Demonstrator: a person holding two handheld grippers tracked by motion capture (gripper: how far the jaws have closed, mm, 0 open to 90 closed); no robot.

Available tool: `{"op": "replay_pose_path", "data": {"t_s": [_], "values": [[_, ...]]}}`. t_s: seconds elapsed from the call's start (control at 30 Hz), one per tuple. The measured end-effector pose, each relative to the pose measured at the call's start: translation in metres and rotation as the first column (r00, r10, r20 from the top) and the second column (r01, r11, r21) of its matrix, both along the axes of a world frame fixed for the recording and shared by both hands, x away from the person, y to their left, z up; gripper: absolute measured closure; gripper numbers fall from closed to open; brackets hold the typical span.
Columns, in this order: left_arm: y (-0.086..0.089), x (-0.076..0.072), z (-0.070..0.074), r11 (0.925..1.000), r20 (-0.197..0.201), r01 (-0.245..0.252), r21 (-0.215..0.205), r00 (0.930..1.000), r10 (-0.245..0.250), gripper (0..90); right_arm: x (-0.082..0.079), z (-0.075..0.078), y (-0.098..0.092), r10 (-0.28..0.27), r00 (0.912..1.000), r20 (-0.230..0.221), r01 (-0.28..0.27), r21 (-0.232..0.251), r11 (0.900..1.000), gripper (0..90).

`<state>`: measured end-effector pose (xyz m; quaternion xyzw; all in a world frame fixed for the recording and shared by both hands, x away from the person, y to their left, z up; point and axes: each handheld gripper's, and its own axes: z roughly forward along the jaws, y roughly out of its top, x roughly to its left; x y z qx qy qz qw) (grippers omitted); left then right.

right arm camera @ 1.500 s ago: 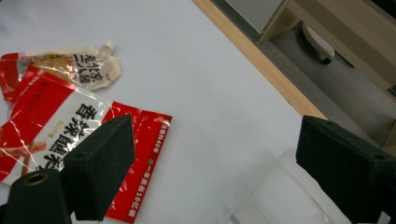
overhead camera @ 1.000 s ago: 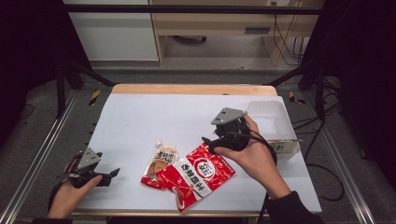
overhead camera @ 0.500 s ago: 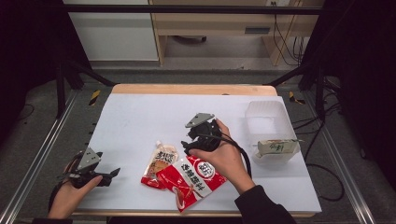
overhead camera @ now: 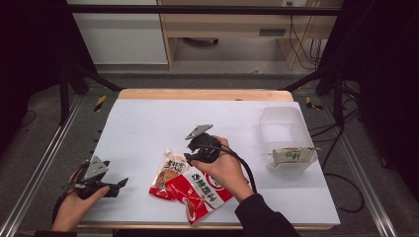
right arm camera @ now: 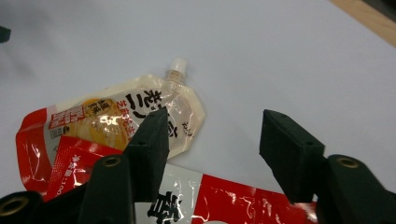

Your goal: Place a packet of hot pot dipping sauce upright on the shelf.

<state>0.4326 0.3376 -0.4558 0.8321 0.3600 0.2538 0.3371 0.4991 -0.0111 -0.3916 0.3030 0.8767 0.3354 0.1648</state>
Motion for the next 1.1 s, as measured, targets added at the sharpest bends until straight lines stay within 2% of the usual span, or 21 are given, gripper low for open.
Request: {"op": "replay_pose_path", "data": {"t_s": [0.07, 0.13, 0.27, 0.4, 0.6, 0.77, 0.93, 1.1], "values": [[0.000, 0.000, 0.000, 1.0000, -0.001, 0.001, 0.002, 1.0000, -0.001, 9.1, 0.002, -0.008, 0.006, 0.015, 0.9998, -0.011, -0.016, -0.025, 1.000, 47.1], [0.000, 0.000, 0.000, 1.0000, 0.000, 0.000, 0.001, 1.0000, 0.000, 9.2, 0.005, -0.014, 0.010, 0.024, 0.9993, -0.030, -0.025, -0.029, 0.999, 50.5], [0.000, 0.000, 0.000, 1.0000, 0.000, 0.002, 0.000, 1.0000, -0.002, 9.2, 0.011, -0.027, 0.021, 0.037, 0.9971, -0.066, -0.038, -0.017, 0.999, 53.9], [-0.001, 0.000, 0.000, 1.0000, 0.001, 0.006, 0.001, 1.0000, -0.006, 9.2, 0.017, -0.038, 0.028, 0.024, 0.9948, -0.099, -0.023, 0.007, 1.000, 54.4], [-0.001, 0.000, 0.000, 1.0000, 0.001, 0.009, 0.003, 1.0000, -0.009, 9.3, 0.024, -0.049, 0.030, -0.003, 0.9925, -0.122, 0.004, 0.008, 1.000, 56.0], [-0.002, 0.000, 0.000, 0.9999, 0.000, 0.012, 0.009, 0.9999, -0.012, 9.3, 0.027, -0.062, 0.030, -0.017, 0.9864, -0.164, 0.020, 0.017, 1.000, 55.7], [-0.002, 0.000, 0.000, 0.9998, -0.001, 0.014, 0.013, 0.9999, -0.014, 9.3, 0.030, -0.066, 0.034, -0.018, 0.9848, -0.173, 0.021, 0.017, 1.000, 54.7], [-0.002, 0.000, 0.000, 0.9998, -0.001, 0.017, 0.012, 0.9999, -0.017, 9.3, 0.032, -0.072, 0.034, -0.028, 0.9784, -0.205, 0.031, 0.013, 0.999, 55.9]]}}
